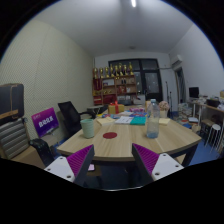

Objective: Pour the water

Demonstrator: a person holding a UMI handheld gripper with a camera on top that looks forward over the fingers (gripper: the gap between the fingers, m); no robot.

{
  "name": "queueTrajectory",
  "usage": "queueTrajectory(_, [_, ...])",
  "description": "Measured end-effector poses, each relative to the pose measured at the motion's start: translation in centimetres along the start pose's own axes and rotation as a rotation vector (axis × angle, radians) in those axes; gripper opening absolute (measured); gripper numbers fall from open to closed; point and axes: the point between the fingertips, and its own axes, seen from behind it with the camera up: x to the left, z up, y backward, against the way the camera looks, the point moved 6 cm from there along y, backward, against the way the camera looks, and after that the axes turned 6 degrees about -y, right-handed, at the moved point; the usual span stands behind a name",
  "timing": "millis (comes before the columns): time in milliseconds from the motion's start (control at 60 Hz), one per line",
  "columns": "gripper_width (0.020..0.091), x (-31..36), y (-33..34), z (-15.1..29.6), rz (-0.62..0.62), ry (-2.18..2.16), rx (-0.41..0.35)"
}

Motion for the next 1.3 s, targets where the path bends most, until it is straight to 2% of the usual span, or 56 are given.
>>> queueTrajectory(83, [0.083, 0.1, -1.1, 1.2, -0.024, 0.019, -0.012])
queueTrajectory(300, [0.0817, -5.2, -4.2, 3.9, -0.097, 0.04, -0.053])
queueTrajectory(433, [0.0829, -9.0, -8.8, 7.0, -0.089, 0.033, -0.144])
queueTrajectory(517, [0.0828, -12.1, -12.3, 7.8, -0.132, 0.035, -0.129])
queueTrajectory(617, [0.0827, -14.9, -16.1, 9.4, -0.187, 0.104, -0.161])
queueTrajectory(783, [0.0816, -17.3, -22.0, 10.1, -0.232, 0.17, -0.145])
queueTrajectory(1000, [0.0809, -19.4, -26.7, 9.9, -0.32, 0.183, -0.132])
queueTrajectory(1117, [0.0812, -20.3, -29.1, 10.1, -0.323, 0.158, -0.133])
queueTrajectory(1183, [0.0808, -21.0, -30.1, 9.9, -0.33, 0.131, -0.109])
queueTrajectory(1233, [0.0777, -21.0, -31.2, 9.6, -0.314, 0.093, -0.1])
queueTrajectory(1283, [0.0659, -21.1, -32.0, 9.4, -0.296, 0.047, -0.101])
queueTrajectory(1300, [0.0657, -21.2, -32.0, 9.4, -0.297, 0.038, -0.106])
